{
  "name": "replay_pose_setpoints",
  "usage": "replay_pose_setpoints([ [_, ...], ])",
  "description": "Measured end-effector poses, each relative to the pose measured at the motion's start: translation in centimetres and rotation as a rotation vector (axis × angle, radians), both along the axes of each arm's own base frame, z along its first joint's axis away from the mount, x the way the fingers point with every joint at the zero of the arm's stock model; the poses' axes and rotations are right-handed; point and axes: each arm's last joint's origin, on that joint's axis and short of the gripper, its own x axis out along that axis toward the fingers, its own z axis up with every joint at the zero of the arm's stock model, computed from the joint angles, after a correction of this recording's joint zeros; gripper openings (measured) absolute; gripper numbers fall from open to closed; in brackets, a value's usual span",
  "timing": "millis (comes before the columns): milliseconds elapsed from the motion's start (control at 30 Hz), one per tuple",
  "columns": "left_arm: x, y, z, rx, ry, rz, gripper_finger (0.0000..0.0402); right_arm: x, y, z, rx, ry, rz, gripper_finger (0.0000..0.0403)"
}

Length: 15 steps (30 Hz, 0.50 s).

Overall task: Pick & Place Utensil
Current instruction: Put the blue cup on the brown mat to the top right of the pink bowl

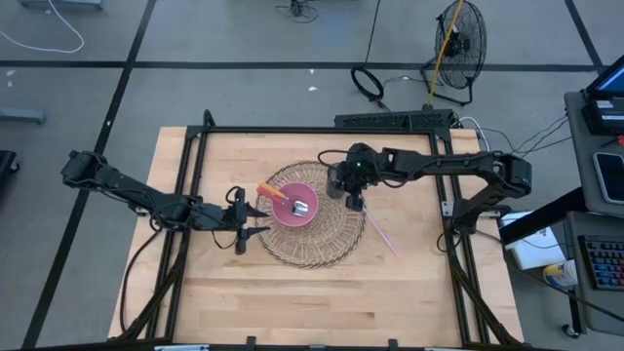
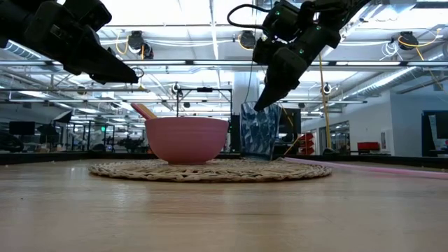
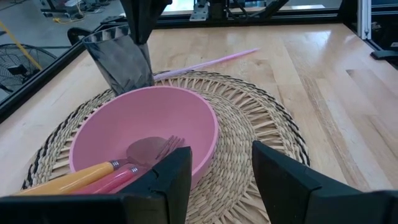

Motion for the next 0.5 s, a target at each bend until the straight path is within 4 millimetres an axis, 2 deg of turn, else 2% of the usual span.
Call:
replay_pose_setpoints([
  [500,0.0,0.0,0.0,0.003,0.0,-0.002,0.017,-0.29,0.09,-0.24,0.011,0.041,0.0,0.0009],
])
